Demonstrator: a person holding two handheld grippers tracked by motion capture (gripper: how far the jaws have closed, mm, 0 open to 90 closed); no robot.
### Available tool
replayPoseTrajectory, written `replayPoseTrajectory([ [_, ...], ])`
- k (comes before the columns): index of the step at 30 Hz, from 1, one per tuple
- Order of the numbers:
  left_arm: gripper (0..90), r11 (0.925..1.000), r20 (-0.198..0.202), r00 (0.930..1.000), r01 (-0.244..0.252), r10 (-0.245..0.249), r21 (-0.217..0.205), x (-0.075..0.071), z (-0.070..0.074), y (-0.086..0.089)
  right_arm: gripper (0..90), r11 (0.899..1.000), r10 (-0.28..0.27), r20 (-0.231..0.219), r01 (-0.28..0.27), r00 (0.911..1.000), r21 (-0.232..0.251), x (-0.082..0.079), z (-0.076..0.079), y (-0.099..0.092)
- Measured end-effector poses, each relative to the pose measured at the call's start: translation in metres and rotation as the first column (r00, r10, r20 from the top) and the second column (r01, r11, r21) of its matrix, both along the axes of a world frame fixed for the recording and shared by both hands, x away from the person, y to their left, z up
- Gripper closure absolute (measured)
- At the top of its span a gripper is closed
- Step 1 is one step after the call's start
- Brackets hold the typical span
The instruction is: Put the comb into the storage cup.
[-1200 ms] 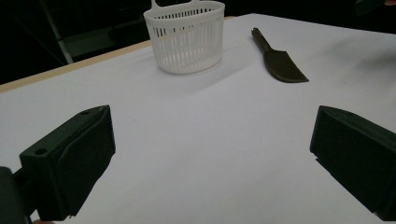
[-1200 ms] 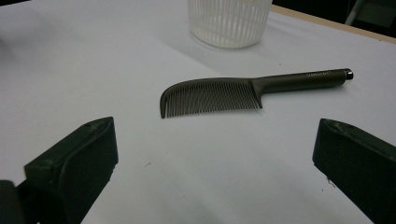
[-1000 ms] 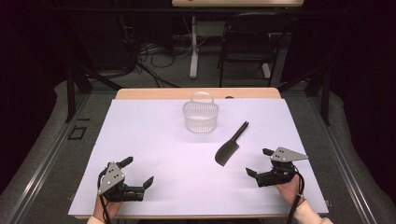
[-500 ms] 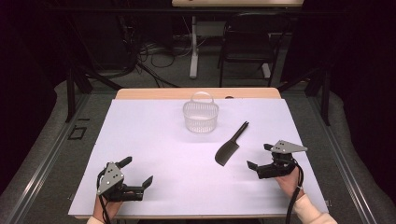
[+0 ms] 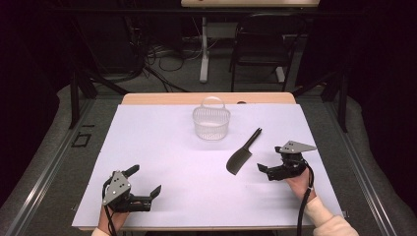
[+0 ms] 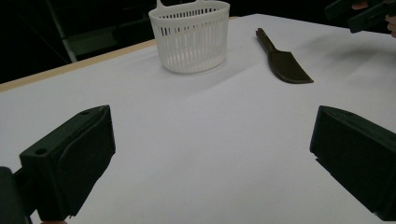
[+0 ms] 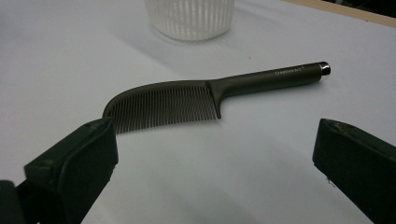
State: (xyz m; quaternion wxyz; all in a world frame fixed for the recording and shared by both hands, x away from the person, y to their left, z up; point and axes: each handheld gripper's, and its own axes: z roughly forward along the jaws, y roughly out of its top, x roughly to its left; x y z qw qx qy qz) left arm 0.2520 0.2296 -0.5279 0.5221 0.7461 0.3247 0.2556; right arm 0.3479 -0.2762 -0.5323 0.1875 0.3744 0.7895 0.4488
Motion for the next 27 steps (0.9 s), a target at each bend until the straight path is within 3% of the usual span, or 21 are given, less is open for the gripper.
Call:
replayPoseTrajectory([
  [27, 0.1, 1.0000, 0.006, 1.0000, 0.000, 0.000, -0.009, -0.001, 0.001, 0.001, 0.0, 0.998, -0.035, 0.036, 0.037, 0.9987, -0.045, 0.041, 0.009, 0.004],
])
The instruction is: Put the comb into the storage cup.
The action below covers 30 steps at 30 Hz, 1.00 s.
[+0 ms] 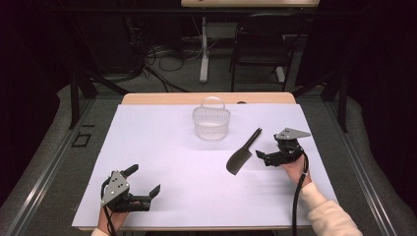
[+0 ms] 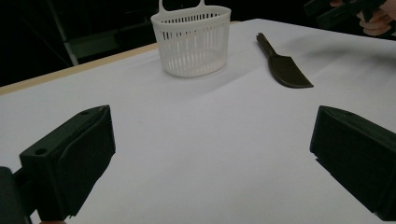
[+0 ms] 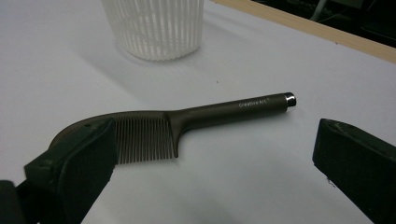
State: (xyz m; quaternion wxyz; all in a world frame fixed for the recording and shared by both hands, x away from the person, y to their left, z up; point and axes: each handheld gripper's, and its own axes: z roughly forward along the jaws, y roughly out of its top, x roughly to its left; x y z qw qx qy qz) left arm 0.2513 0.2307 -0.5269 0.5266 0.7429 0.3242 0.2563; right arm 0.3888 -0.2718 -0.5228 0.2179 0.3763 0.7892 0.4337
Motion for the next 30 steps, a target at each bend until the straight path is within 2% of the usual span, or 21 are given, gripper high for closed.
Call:
replayPoseTrajectory([
  [9, 0.1, 1.0000, 0.001, 1.0000, 0.001, -0.001, -0.002, 0.000, 0.000, 0.000, 0.0, 1.000, 0.005, 0.017, -0.005, 0.9998, -0.017, 0.022, 0.010, 0.012],
  [15, 0.1, 1.0000, 0.002, 1.0000, 0.003, -0.003, -0.001, 0.000, 0.000, 0.000, 0.0, 0.999, 0.003, 0.024, -0.002, 0.9997, -0.034, 0.030, 0.013, 0.016],
  [22, 0.1, 1.0000, 0.003, 1.0000, 0.006, -0.006, 0.001, 0.000, 0.000, -0.001, 0.0, 0.999, -0.004, 0.007, 0.004, 1.0000, -0.045, 0.044, 0.011, 0.017],
  [30, 0.1, 0.9999, 0.004, 0.9999, 0.012, -0.012, 0.003, 0.000, 0.000, -0.001, 0.0, 0.998, -0.042, -0.023, 0.041, 0.9989, -0.040, 0.060, 0.010, 0.013],
])
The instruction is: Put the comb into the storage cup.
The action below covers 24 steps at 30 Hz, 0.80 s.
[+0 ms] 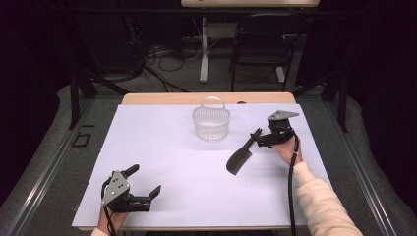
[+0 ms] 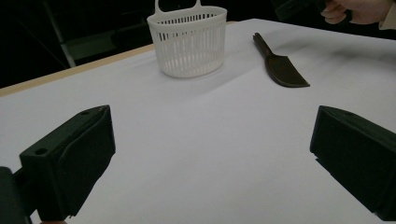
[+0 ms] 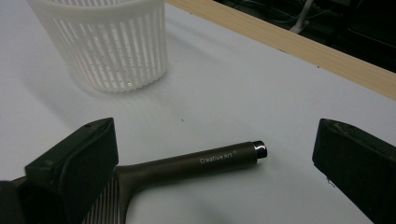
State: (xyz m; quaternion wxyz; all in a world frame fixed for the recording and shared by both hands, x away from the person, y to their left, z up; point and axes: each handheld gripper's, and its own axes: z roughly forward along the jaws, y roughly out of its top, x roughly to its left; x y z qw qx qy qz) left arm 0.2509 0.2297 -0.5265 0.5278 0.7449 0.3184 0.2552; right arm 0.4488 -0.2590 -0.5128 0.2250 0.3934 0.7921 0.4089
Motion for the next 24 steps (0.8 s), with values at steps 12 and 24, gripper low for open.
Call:
replayPoseTrajectory([
  [12, 0.1, 1.0000, -0.007, 1.0000, 0.005, -0.005, -0.005, 0.001, -0.001, -0.001, 16.7, 0.998, -0.007, -0.015, 0.006, 0.9999, -0.059, 0.018, -0.002, 0.001],
  [24, 0.2, 0.9999, 0.002, 1.0000, -0.001, 0.001, -0.012, 0.000, 0.001, 0.000, 86.5, 0.985, -0.014, -0.001, 0.014, 0.9999, -0.171, 0.037, -0.004, 0.006],
])
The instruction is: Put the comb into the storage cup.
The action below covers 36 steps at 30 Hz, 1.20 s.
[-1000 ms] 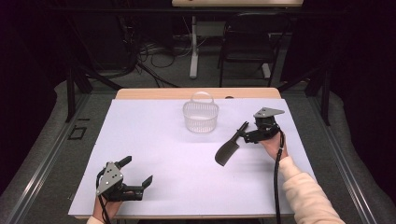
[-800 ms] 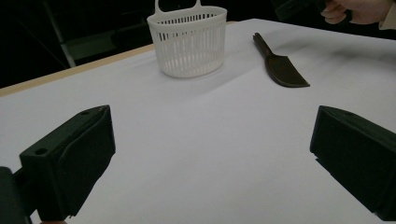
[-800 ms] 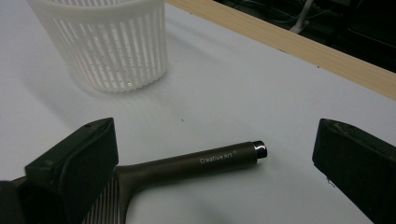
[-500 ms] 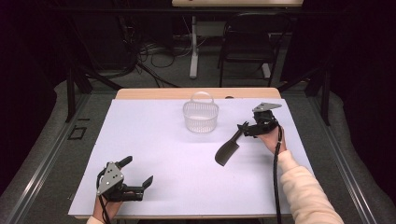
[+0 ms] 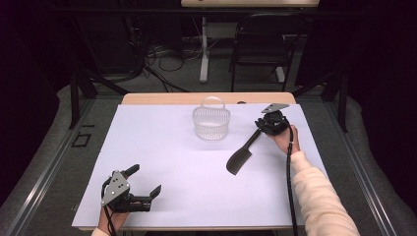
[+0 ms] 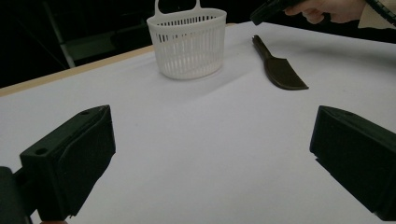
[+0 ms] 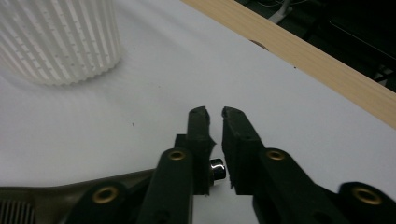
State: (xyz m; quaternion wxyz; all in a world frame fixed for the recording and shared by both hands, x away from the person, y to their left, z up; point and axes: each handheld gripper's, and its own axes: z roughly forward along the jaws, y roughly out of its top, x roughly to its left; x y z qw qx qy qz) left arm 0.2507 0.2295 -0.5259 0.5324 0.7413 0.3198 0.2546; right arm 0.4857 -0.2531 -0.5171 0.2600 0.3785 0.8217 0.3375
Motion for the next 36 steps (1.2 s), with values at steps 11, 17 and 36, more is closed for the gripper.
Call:
replayPoseTrajectory([
  [11, 0.3, 1.0000, -0.001, 1.0000, 0.002, -0.002, 0.001, 0.001, 0.000, 0.001, 90.0, 0.991, -0.017, -0.020, 0.014, 0.9997, -0.132, 0.016, -0.005, 0.007],
  [17, 0.4, 1.0000, 0.002, 1.0000, 0.001, -0.001, 0.000, 0.001, 0.000, 0.001, 90.0, 0.987, -0.025, -0.053, 0.017, 0.9983, -0.159, 0.023, -0.013, 0.006],
  [36, 0.5, 1.0000, 0.000, 1.0000, -0.004, 0.004, 0.000, 0.001, 0.000, 0.001, 90.0, 0.986, -0.022, -0.132, 0.000, 0.9910, -0.168, 0.026, -0.023, 0.009],
])
